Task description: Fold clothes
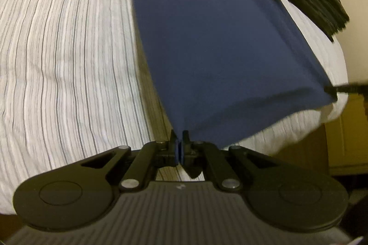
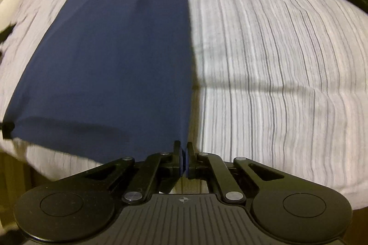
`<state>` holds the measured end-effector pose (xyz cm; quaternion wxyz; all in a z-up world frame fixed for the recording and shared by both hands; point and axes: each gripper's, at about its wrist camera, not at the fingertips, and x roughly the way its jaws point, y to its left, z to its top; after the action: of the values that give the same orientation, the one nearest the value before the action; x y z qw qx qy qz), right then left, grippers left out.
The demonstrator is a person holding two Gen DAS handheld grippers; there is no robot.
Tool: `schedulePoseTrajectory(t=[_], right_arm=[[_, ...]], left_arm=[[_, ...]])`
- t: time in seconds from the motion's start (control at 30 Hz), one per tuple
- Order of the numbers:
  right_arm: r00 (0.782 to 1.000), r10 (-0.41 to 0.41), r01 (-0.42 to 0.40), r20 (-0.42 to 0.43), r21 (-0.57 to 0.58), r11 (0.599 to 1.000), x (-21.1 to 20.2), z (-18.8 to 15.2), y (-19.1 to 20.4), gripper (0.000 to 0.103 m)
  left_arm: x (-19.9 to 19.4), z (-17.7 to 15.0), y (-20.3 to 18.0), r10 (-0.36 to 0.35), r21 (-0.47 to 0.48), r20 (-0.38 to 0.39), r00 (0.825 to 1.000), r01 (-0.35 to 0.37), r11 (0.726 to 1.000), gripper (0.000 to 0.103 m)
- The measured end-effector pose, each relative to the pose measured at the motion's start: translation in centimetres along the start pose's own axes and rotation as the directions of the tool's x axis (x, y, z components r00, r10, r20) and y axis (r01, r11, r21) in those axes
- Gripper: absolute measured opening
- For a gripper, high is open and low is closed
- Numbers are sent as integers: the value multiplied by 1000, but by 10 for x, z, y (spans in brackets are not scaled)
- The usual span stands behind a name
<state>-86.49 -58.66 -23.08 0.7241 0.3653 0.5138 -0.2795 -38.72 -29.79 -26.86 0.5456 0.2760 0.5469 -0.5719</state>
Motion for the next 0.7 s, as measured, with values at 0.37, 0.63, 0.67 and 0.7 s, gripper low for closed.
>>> schedulePoseTrajectory(t=[0.37,0.63,0.67,0.7], right_arm=[[995,-61,60,-79,-11,998,10,-26,5,0],[988,-130,126,-84,-56,990,-15,-20,5,0],[987,-130,127,-92,-32,991,-12,-21,2,0],[986,-129,127,-102,-19,992,-4,-20,3,0]], left_arm=[[32,-26,2,5,6,-96,995,-4,1000,0],[21,-29,-11,1,61,-115,993,7,998,0],[31,-30,-8,7,50,-148,989,0,999,0],[37,-32,-6,16,52,-175,984,-7,999,1]])
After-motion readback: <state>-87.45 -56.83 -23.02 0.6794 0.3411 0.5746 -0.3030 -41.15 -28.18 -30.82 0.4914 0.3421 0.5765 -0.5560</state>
